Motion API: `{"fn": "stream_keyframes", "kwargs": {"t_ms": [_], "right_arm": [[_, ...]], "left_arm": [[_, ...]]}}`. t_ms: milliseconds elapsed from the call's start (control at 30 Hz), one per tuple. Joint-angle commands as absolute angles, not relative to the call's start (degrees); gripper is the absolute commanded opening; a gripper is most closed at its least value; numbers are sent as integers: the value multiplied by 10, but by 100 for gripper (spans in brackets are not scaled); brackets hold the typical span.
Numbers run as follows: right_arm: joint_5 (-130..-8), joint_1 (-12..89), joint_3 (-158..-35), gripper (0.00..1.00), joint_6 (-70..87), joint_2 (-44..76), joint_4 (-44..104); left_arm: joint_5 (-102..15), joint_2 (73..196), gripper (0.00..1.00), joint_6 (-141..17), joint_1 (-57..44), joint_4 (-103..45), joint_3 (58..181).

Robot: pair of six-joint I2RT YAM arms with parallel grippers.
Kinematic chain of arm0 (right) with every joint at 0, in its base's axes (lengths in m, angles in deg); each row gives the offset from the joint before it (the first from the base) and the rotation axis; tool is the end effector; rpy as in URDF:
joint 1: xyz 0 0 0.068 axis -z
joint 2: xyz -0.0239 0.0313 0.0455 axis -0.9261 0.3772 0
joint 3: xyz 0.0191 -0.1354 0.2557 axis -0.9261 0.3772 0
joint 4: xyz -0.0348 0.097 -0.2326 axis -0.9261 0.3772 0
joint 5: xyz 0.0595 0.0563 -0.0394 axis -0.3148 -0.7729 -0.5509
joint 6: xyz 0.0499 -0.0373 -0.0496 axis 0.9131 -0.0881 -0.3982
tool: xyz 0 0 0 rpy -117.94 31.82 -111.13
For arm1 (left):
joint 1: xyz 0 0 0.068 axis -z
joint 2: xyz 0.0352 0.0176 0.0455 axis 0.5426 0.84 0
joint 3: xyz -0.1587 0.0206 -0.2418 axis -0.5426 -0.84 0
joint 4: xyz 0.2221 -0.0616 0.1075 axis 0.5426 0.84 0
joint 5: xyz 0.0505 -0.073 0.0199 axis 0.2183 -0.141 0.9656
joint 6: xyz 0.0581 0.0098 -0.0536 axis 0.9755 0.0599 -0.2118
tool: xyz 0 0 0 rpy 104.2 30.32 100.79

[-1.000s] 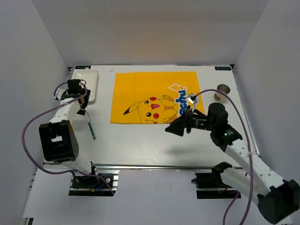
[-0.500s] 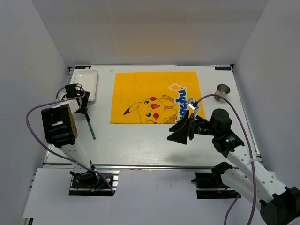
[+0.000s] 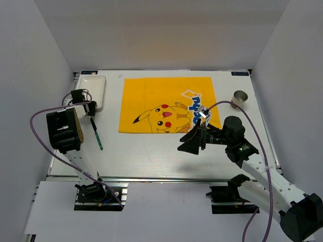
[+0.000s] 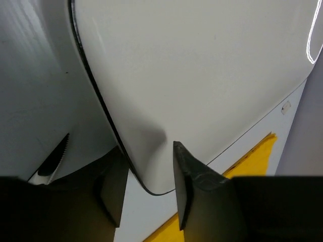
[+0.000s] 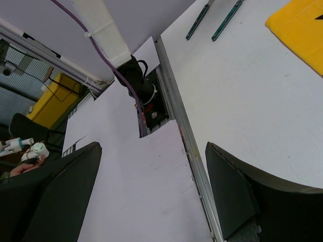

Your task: Set the dinner table for one person

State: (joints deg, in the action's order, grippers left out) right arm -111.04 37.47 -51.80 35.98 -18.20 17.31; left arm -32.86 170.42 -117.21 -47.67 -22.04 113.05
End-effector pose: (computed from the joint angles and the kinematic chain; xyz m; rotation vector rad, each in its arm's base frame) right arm 0.1382 0.1416 0.3041 -0.6802 1.7329 1.5197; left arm 0.4076 0.1108 0.1389 -1.6422 1.8591 -0.3443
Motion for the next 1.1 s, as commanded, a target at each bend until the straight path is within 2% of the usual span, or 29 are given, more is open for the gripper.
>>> {"fn": "stream_keyframes", "kwargs": {"t_ms": [0,133,167,200,233,467,633,833,1067], "right_arm": [[-1107,372,-522,89,360,-177,148],[-1099,372,-525,89,359,-174,153],[-1098,372,-525,89,358,-174,155],[-1095,370,-525,89,358,-174,160],[-1091,372,-526,89,358,-175,163],[-1080,372,-537,89,353,-193,193],[-1065,372,-547,89,341,-207,225],[-1040,371,-549,89,327,-232,260],[-999,373,-566,89,305,-241,323]], "left_arm": [[-330,1713,44,-1181,-481,-215,1147],[-328,1715,27,-1187,-486,-208,1141],[-334,1713,20,-1191,-486,-210,1136],[-337,1711,5,-1195,-486,-210,1132],[-341,1701,0,-1201,-492,-215,1117],[-372,1632,0,-1225,-503,-265,1058],[-471,1607,0,-1195,-509,-416,1056],[-555,1585,0,-1142,-514,-392,1115],[-663,1558,0,-1125,-519,-417,1126]]}}
